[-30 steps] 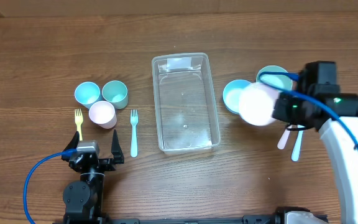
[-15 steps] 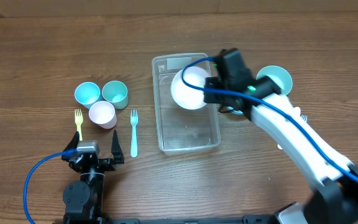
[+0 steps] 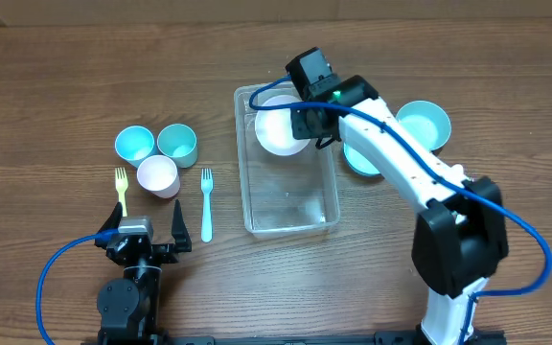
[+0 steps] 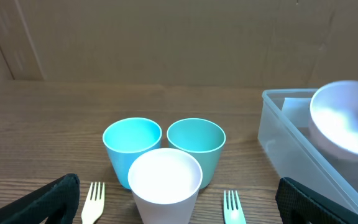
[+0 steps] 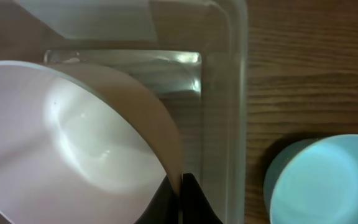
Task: Pack container
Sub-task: 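Lift the pink bowl and lower it into the clear container, then release the bowl and move the right gripper to the teal bowl, then grasp the rim of the nearer teal bowl with the right gripper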
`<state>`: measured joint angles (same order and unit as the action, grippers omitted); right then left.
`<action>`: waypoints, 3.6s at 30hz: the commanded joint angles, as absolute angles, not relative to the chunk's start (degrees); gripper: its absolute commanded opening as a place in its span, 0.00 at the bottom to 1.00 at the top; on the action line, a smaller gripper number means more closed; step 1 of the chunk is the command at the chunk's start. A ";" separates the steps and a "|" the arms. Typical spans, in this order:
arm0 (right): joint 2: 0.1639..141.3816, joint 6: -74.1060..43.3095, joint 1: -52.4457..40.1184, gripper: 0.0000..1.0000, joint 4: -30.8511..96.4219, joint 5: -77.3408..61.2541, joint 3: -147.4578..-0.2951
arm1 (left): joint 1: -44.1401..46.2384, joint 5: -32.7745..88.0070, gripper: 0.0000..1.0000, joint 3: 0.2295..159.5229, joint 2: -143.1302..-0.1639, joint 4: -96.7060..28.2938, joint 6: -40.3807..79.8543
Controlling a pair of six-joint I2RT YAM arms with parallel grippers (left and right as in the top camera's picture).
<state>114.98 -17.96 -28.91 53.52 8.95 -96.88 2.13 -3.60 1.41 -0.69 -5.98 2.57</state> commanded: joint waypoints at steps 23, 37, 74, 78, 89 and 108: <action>103.88 -21.47 -13.58 0.90 72.93 8.05 -110.24 | 1.80 -2.94 1.00 1.10 -0.25 -5.74 1.45; 103.94 -30.59 -0.05 0.78 65.91 -4.80 -85.17 | 1.80 -2.94 1.00 1.10 -0.25 -5.74 1.45; 105.12 -40.40 -7.81 0.38 41.82 -1.56 -68.20 | 1.80 -2.94 1.00 1.10 -0.25 -5.74 1.45; 105.54 -40.53 -7.81 0.22 41.65 -1.37 -68.20 | 1.80 -2.94 1.00 1.10 -0.25 -5.74 1.45; 105.58 -40.77 -7.81 0.25 42.17 0.54 -68.18 | 1.80 -2.94 1.00 1.10 -0.25 -5.74 1.45; 105.56 -41.74 -7.81 0.04 41.01 0.60 -66.65 | 1.80 -2.94 1.00 1.10 -0.25 -5.74 1.45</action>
<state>104.86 -41.85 -7.97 40.82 -0.19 -67.02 2.13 -3.60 1.41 -0.69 -5.98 2.55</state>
